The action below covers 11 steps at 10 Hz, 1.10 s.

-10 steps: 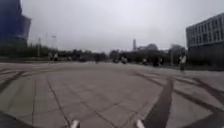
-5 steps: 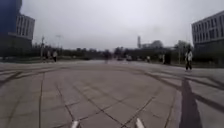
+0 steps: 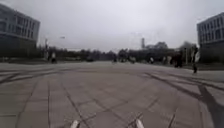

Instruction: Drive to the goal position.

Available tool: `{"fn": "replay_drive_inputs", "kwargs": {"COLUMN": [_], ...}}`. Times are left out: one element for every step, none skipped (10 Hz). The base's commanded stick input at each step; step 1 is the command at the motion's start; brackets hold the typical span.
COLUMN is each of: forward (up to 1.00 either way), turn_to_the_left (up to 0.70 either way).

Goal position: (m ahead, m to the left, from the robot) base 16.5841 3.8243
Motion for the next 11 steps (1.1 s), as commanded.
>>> {"fn": "replay_drive_inputs", "kwargs": {"forward": [1.00, 1.00, 1.00, 1.00, 1.00, 1.00, 1.00, 1.00, 1.00, 1.00, 1.00], "turn_to_the_left": [-0.24, -0.40, -0.37, -0.06, -0.01, -0.16, -0.40, -0.40, -0.34, 0.00, 0.00]}}
